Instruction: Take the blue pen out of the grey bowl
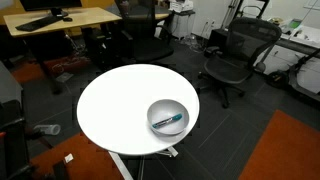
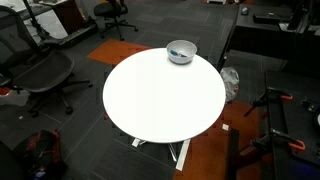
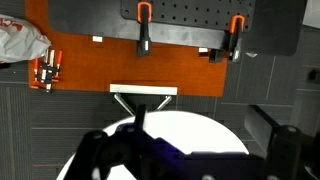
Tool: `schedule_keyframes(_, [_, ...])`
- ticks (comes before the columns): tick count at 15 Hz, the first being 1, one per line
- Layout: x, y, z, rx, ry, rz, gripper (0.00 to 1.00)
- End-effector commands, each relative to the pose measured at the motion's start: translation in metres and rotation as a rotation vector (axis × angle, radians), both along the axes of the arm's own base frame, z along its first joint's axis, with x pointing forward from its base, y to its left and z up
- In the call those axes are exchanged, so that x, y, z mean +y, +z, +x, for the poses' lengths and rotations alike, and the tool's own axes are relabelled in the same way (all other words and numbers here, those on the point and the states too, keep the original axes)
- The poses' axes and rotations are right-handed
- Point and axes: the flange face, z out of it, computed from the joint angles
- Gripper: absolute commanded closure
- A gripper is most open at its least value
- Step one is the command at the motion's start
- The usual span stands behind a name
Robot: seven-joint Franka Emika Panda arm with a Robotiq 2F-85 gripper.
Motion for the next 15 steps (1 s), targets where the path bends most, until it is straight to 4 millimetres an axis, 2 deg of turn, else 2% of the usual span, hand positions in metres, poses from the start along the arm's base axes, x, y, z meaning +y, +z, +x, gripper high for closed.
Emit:
schedule_keyframes(1, [0.000, 0.000, 0.000, 0.000, 0.000, 0.000, 0.00])
schedule_keyframes(9, [-0.001, 0.000, 0.003, -0.001, -0.002, -0.005, 0.00])
schedule_keyframes(15, [-0.019, -0.002, 0.040, -0.049, -0.035, -0.071, 0.00])
